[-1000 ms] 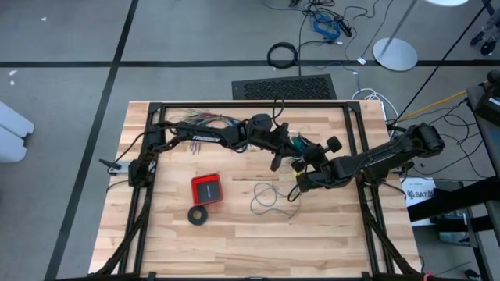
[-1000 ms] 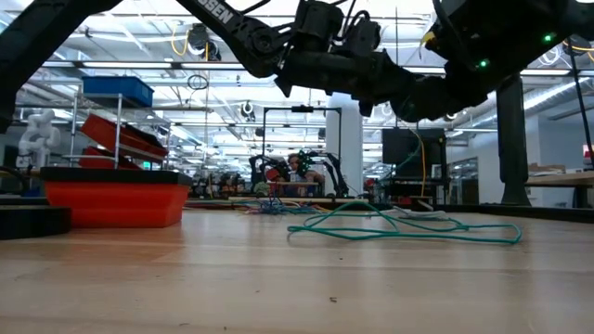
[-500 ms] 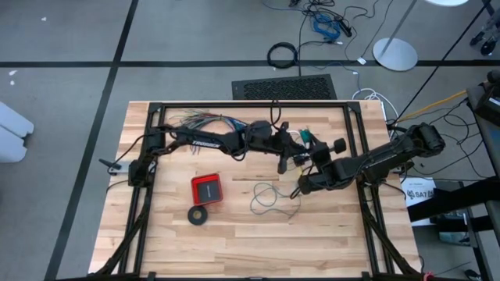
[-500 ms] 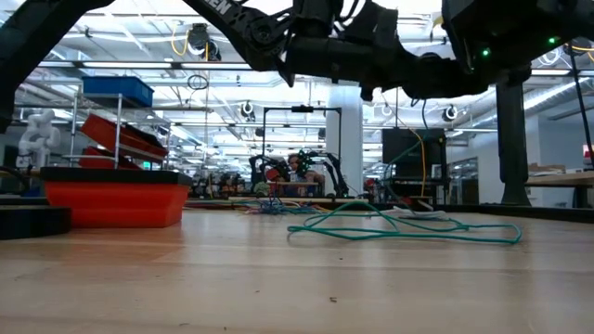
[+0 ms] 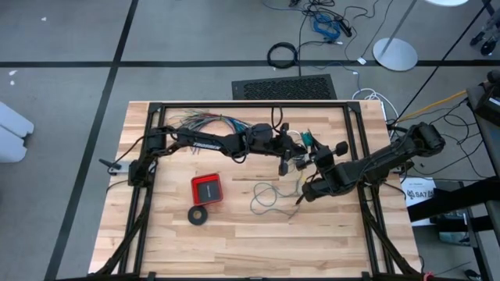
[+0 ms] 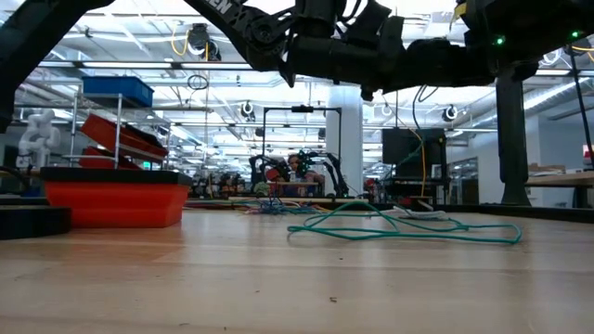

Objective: Coil cords
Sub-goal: Coil the green wire onto the spool

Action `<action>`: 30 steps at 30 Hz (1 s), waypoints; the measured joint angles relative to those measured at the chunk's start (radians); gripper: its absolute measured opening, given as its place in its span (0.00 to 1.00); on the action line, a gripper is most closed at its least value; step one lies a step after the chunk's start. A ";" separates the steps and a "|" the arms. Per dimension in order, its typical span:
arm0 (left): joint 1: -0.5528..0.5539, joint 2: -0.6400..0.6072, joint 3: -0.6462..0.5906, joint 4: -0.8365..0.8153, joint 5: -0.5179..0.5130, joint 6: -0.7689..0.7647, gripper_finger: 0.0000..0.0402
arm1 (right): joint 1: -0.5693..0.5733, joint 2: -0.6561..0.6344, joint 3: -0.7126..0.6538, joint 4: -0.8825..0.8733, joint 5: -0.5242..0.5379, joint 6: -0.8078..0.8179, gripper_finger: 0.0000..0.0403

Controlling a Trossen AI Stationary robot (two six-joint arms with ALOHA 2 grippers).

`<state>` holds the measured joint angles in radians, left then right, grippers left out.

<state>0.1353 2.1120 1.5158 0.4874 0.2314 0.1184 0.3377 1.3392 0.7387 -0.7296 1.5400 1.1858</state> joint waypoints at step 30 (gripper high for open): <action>-0.040 0.032 0.000 0.048 -0.064 -0.006 0.07 | 0.077 -0.062 -0.002 -0.050 0.035 0.132 0.00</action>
<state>0.0957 2.1441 1.5154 0.5358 0.1677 0.1128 0.4145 1.2771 0.7372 -0.7797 1.5751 1.3176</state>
